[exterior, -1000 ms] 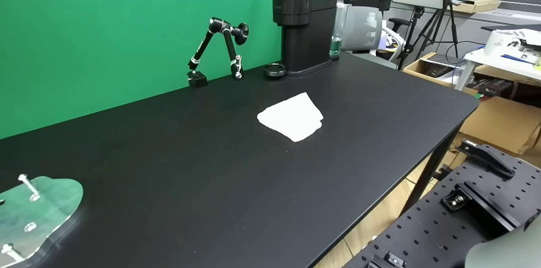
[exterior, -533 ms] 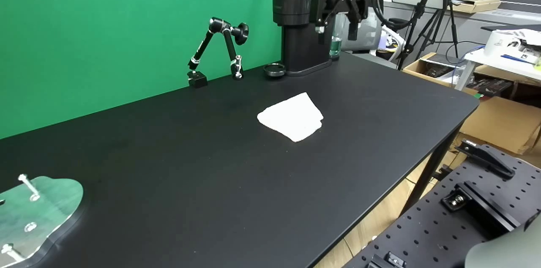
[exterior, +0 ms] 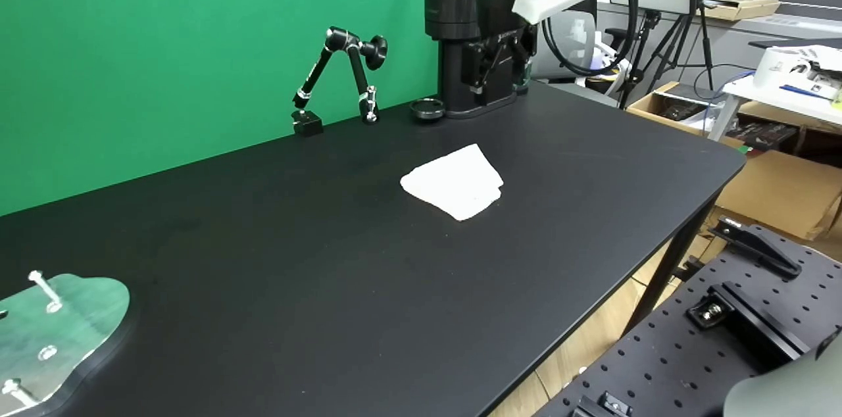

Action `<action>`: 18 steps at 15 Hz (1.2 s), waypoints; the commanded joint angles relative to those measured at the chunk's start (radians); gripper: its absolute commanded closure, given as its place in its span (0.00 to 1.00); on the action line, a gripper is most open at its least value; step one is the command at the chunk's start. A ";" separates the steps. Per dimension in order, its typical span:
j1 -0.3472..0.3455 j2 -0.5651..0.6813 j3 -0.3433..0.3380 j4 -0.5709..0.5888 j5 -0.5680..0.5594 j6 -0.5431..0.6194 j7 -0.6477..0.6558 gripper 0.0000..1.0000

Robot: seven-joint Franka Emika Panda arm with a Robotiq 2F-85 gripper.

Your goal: Put the cloth on the stand

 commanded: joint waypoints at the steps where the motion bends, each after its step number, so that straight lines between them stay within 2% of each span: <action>1: 0.001 0.009 -0.001 0.004 -0.027 0.000 -0.001 0.00; 8: 0.023 0.132 0.033 0.024 -0.090 0.033 -0.197 0.00; 14: 0.069 0.225 0.002 0.020 -0.255 0.169 -0.129 0.00; 18: 0.094 0.283 -0.030 0.020 -0.295 0.221 -0.079 0.00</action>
